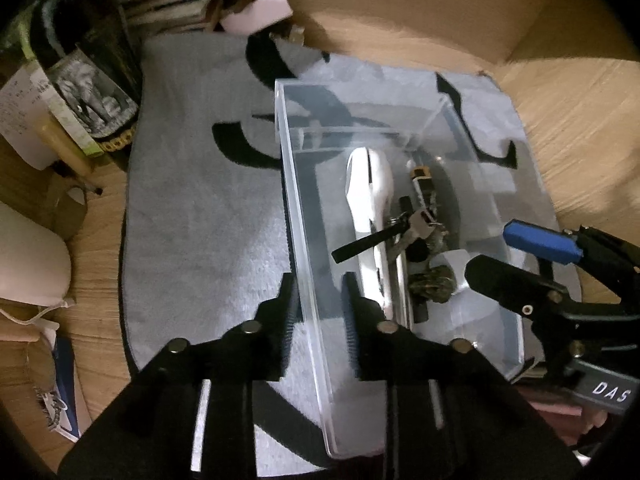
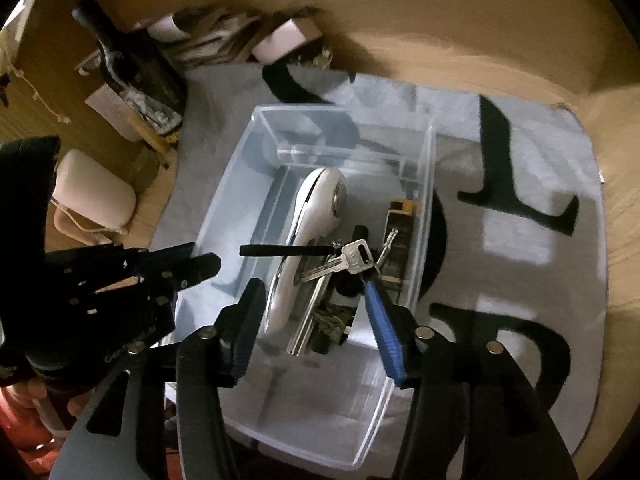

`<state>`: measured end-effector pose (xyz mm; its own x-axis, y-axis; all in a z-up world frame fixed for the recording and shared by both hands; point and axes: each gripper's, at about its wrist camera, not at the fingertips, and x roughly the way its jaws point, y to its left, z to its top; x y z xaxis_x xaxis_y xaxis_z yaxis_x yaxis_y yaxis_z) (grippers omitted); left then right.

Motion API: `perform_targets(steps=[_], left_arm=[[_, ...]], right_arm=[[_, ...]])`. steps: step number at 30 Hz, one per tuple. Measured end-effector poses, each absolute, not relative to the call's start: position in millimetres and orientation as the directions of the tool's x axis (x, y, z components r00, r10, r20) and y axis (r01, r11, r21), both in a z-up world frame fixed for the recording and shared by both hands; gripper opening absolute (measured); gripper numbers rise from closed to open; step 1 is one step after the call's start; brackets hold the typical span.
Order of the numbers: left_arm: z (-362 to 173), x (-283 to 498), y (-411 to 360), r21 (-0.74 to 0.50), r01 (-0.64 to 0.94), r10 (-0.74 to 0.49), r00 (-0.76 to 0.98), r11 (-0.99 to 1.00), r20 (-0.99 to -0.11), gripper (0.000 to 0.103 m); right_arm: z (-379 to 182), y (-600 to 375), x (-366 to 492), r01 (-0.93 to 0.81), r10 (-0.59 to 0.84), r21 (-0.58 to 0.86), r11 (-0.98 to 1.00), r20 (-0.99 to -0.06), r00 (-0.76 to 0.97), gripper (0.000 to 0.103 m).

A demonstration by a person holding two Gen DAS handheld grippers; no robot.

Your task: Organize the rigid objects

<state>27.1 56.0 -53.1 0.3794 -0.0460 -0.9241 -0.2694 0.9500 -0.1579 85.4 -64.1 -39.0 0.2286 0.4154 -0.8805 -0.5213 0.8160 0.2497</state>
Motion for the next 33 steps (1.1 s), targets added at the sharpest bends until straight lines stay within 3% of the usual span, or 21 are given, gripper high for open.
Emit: perform_targets(steps=[2,10,14,20,33], left_arm=[[-45,20,55,-0.167,-0.262,-0.047,0.409,0.95,-0.911,0.033],[-10,-10,49,-0.148,-0.228,-0.007,0.523,0.962,-0.852,0.064],[0,-24,44,-0.13,-0.215,0.016,0.569,0.968,-0.822,0.078],[9,-41,37,-0.122,-0.194,0.025,0.618,0.973,-0.786,0.084],[11,-48,28,-0.124,-0.176,0.019,0.645,0.976,-0.764,0.087]], right_arm=[[-31,-68,79,-0.514,0.419,0.243,0.822,-0.87,0.259,0.057],[-10,-82,57,-0.484,0.414,0.216,0.848,-0.84,0.35,0.06],[-6,-89,45,-0.461,0.407,0.211,0.862,-0.829,0.383,0.072],[1,-99,23,-0.434,0.395,0.19,0.881,-0.801,0.451,0.083],[0,-112,11,-0.401,0.381,0.191,0.896,-0.794,0.473,0.084]])
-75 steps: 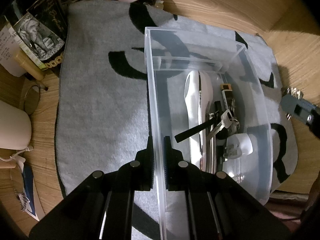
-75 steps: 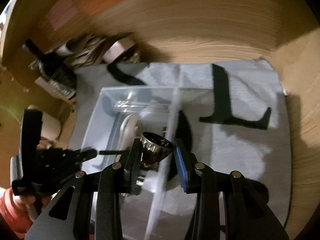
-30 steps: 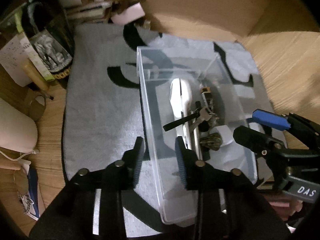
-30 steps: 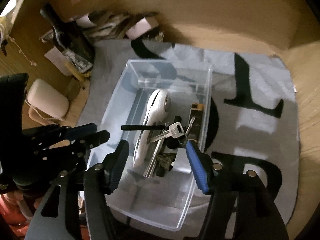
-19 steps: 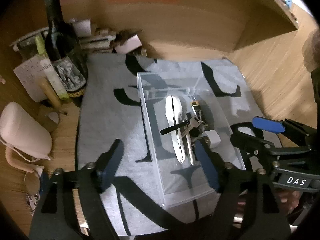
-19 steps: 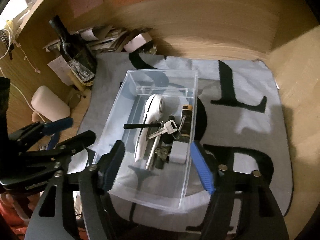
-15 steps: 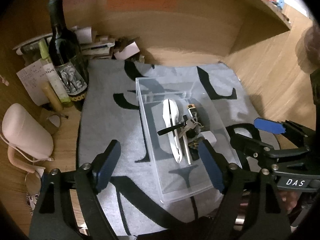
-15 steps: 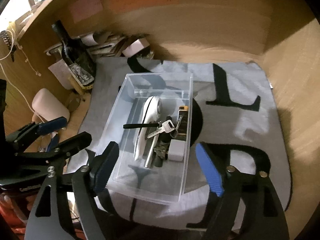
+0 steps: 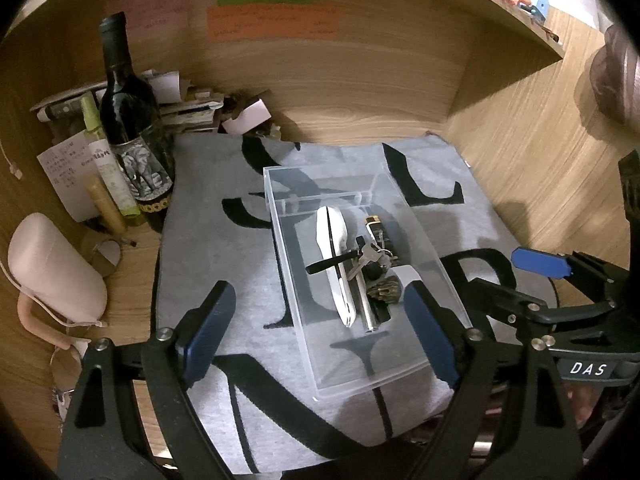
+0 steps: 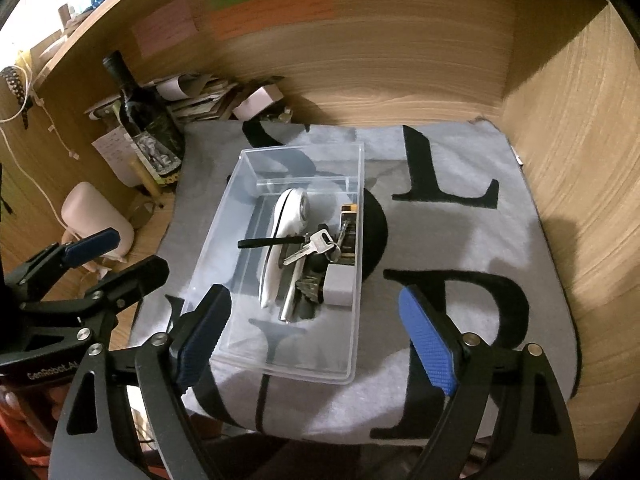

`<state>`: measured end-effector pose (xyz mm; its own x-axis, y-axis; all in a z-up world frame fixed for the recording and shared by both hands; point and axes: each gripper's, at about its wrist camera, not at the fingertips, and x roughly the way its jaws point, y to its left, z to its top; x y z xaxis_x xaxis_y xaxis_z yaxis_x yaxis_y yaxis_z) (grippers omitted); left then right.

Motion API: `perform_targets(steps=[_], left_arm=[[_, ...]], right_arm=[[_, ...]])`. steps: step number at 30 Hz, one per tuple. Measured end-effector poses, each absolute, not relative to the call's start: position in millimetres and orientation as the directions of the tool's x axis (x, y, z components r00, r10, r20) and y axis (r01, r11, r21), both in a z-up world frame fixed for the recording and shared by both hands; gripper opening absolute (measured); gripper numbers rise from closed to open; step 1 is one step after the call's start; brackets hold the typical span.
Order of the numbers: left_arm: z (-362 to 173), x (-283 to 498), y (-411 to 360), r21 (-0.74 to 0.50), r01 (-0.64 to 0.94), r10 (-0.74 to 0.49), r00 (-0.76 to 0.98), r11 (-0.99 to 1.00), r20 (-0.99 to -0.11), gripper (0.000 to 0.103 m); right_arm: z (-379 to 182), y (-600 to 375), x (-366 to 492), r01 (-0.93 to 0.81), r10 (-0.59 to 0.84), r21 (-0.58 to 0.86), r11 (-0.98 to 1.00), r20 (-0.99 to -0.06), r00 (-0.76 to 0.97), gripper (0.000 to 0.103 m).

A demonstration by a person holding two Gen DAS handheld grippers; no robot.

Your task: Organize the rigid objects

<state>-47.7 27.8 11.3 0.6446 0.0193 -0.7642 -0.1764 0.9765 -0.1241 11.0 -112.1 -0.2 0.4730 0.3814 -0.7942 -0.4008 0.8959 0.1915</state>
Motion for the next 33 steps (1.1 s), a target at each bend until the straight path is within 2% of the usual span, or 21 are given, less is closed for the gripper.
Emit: perform_targets(steps=[33], left_arm=[[10.8,-43.9,28.2,-0.128,-0.182,0.02,0.645,0.975,-0.764,0.087]], right_arm=[[1.3,-109.5,15.1,-0.396,0.391,0.208,0.894,-0.793,0.468,0.084]])
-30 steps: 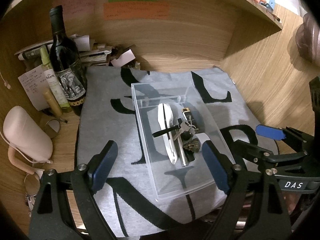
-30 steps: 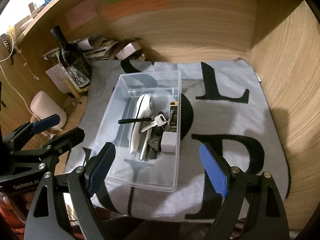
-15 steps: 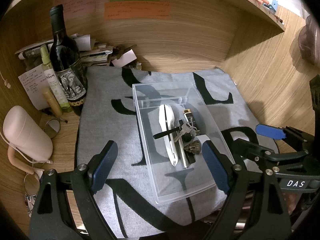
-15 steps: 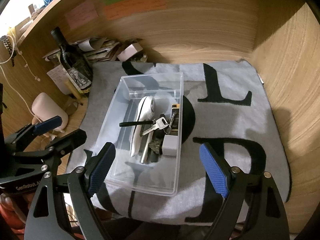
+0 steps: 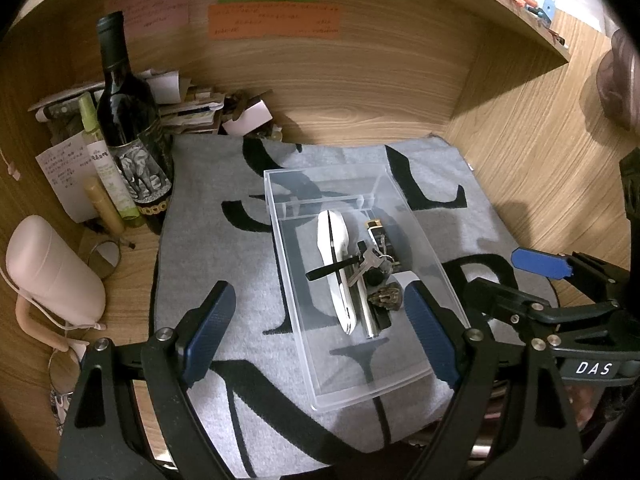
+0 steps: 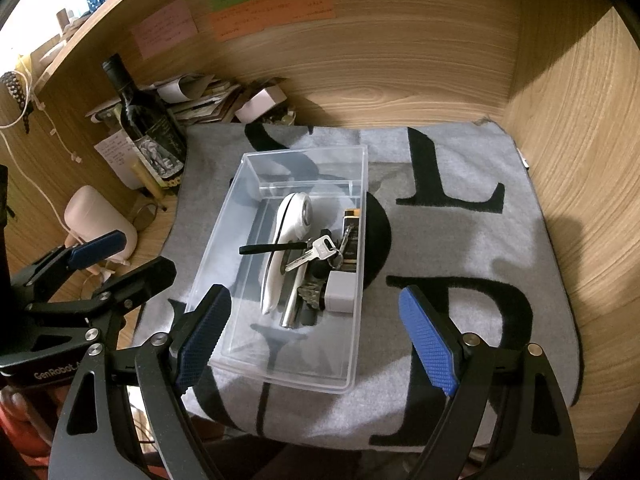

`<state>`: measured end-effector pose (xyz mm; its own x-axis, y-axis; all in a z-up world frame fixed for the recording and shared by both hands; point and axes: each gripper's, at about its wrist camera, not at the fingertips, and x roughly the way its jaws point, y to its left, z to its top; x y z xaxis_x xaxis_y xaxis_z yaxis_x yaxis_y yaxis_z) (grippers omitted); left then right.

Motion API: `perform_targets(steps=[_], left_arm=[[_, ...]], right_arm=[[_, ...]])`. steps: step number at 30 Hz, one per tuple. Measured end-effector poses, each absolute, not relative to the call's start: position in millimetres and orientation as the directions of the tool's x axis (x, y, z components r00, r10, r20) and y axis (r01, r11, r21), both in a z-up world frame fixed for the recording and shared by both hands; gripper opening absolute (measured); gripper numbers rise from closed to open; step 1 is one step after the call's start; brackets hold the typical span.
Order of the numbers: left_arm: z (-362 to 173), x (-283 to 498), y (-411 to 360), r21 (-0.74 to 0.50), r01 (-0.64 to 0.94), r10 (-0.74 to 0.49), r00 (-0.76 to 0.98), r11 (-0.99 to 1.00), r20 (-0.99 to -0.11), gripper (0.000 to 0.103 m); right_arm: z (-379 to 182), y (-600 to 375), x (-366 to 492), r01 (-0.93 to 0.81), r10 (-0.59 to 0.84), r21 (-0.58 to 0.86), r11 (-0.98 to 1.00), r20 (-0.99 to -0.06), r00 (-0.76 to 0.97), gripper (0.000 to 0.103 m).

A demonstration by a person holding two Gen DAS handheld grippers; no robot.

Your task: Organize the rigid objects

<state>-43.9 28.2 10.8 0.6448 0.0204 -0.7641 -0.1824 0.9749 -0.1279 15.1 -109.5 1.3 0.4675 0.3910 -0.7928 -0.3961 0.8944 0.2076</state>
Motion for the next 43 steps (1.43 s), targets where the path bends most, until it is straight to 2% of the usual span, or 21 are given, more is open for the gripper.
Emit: perform_targets(steps=[43], left_arm=[[9.8,-38.9,31.0,-0.145,-0.174,0.001,0.641,0.974,-0.767,0.087]], right_arm=[[4.9,-110.6,19.6,-0.406,0.394,0.203,0.891,-0.791,0.468,0.084]])
